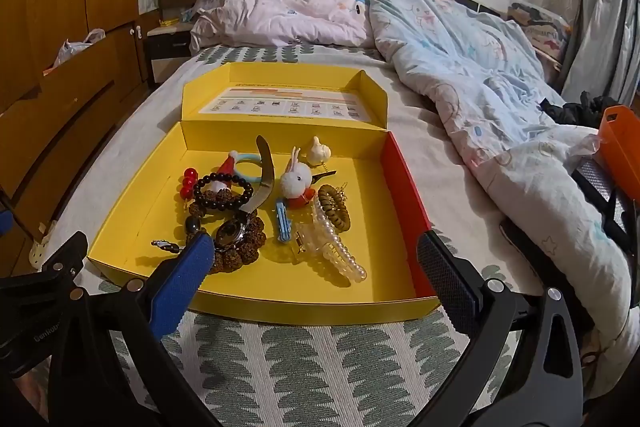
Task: Organize jewelry
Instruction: 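Move both grippers toward the jewelry in the yellow box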
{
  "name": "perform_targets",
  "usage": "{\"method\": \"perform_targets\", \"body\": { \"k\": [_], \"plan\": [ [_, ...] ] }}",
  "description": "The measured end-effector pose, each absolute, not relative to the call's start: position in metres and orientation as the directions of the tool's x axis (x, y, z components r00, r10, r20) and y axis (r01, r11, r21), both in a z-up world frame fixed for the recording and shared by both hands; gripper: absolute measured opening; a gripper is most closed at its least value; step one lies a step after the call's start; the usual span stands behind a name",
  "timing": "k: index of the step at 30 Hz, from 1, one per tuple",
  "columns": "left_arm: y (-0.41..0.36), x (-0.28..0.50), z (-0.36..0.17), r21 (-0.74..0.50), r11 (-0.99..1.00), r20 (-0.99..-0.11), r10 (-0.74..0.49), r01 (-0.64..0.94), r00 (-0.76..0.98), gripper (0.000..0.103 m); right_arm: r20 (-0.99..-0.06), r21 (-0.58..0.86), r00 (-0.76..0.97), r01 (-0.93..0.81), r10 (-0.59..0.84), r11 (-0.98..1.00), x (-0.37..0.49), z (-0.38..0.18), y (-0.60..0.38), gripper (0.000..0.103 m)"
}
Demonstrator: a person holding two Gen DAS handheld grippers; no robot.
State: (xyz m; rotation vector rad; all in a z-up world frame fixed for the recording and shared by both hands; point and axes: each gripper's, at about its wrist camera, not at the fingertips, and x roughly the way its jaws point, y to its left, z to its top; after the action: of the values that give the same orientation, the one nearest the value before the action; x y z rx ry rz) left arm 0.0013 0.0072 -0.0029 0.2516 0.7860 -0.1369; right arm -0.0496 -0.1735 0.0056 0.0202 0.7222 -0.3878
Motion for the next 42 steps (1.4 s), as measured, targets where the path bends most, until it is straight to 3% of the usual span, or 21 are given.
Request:
{"method": "perform_targets", "body": {
  "k": [20, 31, 38, 42],
  "plan": [
    [-0.004, 0.002, -0.009, 0.181, 0.955, -0.725, -0.033, 0.236, 0.688, 0.099, -0.631, -0.107, 0.706, 0.332, -0.322, 0.937, -0.047, 0.013, -0.167, 0.1],
    [-0.011, 0.003, -0.004, 0.213, 0.945, -0.697, -0.03, 0.247, 0.717, 0.099, -0.485, 0.08, 0.858, 0.236, -0.169, 0.968, -0.062, 0.037, -0.207, 0.1],
    [-0.026, 0.002, 0.005, 0.173, 0.937, -0.689, -0.106, 0.304, 0.717, 0.099, -0.559, 0.099, 0.825, 0.159, -0.077, 0.982, -0.043, 0.032, -0.218, 0.1],
    [-0.033, 0.0, 0.012, 0.128, 0.928, -0.689, -0.17, 0.349, 0.704, 0.099, -0.62, 0.049, 0.778, 0.164, -0.099, 0.985, -0.03, 0.032, -0.223, 0.1]
  ]
}}
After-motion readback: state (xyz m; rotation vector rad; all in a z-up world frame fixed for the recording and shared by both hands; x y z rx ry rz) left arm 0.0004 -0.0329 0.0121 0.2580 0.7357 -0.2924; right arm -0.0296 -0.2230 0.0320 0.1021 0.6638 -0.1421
